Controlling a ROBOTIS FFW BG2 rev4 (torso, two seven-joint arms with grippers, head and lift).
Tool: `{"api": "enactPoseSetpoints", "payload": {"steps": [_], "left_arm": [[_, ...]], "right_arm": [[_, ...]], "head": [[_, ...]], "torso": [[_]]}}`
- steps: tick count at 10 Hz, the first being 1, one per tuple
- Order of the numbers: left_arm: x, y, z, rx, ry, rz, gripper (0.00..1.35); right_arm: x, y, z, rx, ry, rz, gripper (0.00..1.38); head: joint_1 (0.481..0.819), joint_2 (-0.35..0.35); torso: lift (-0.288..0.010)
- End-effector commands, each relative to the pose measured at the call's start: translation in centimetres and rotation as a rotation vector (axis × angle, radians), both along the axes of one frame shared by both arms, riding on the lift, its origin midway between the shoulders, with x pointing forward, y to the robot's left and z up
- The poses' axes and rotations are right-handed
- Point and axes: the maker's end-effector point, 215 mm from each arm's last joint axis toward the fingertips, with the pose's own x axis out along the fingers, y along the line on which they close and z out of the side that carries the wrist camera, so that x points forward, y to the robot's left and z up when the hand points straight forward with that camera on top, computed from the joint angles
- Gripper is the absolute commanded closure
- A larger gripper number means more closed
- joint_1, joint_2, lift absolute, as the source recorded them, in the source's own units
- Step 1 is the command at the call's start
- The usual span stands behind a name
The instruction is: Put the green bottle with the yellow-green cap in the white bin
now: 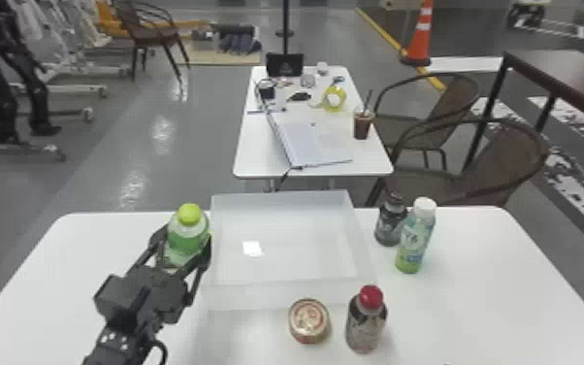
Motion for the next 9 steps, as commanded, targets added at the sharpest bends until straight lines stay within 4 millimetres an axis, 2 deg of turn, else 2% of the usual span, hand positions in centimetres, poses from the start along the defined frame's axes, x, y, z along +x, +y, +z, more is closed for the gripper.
{"api": "enactPoseSetpoints", "payload": {"steps": [1, 3, 4, 6, 7, 9], "left_arm": [[2.0, -3.9, 1.4, 0.074, -0.027, -0.101, 0.70], [4.1, -9.7, -0.8, 0.192, 0.035, -0.254, 0.70], [5.2, -12.6, -2.7, 0.271, 0.088, -0.337, 0.70], [7.1, -16.9, -5.4, 0.499, 0.130, -0.471, 0.70], [7.6, -17.2, -7.0, 0.591, 0.156, -0.486, 0.70], [7.8, -16.0, -9.3, 0.735, 0.173, -0.486, 0.70]], "right_arm": [[0.1, 0.1, 0.0, 0.001, 0.000, 0.001, 0.32], [0.2, 0.3, 0.0, 0.004, -0.001, 0.005, 0.32], [0.2, 0.3, -0.1, 0.005, 0.000, 0.004, 0.32], [0.4, 0.6, 0.0, 0.007, -0.003, 0.013, 0.32], [0.5, 0.7, 0.0, 0.007, -0.003, 0.016, 0.32], [0.5, 0.7, -0.1, 0.008, -0.002, 0.015, 0.32]], "head": [[0.549, 0.000], [0.549, 0.000], [0.549, 0.000], [0.549, 0.000], [0.549, 0.000], [0.549, 0.000]], "torso": [[-0.100], [-0.100], [-0.100], [-0.100], [-0.100], [-0.100]]}}
